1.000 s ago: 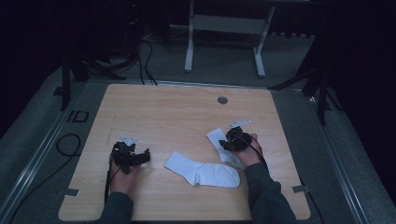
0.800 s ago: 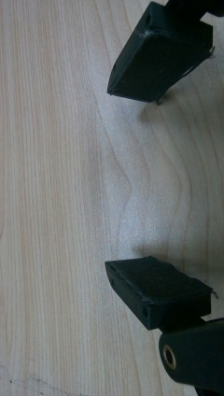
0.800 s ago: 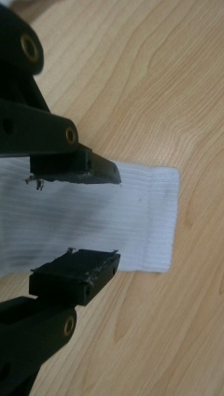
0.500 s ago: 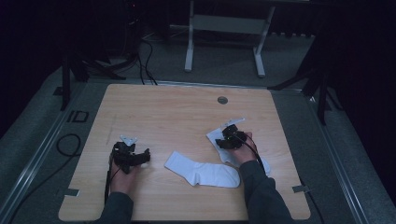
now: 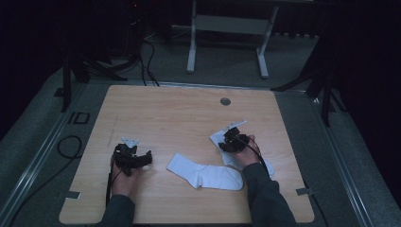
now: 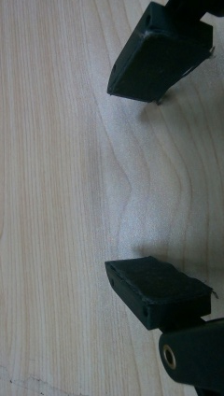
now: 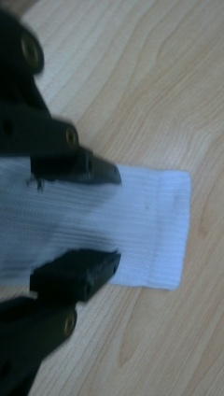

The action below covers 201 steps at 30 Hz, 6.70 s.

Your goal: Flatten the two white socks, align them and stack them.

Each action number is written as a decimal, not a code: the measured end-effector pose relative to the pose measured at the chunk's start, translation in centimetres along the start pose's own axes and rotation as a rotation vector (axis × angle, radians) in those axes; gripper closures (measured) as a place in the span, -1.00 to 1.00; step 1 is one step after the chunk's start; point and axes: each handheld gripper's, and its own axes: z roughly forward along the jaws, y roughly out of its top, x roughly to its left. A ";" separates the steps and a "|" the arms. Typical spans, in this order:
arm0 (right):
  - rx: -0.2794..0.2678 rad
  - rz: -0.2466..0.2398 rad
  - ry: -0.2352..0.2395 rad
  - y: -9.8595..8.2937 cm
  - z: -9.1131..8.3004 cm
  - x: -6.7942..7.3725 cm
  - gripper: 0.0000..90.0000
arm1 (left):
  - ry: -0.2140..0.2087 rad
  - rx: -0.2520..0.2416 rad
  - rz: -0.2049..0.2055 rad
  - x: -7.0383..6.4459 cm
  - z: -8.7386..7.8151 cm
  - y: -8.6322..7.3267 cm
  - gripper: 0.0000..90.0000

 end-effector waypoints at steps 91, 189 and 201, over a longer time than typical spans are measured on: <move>-0.211 -0.237 0.260 0.4 -6.0 12.0 0.83 | 0.001 -0.003 -0.002 0.0 0.0 0.0 -0.69; -0.086 -0.327 0.231 1.4 -0.2 16.2 0.82 | -0.391 0.070 0.166 -5.0 -2.2 -0.9 0.99; -0.065 -0.306 0.250 1.2 0.6 16.0 0.73 | -0.450 -0.054 0.170 -5.1 -4.1 -0.4 0.99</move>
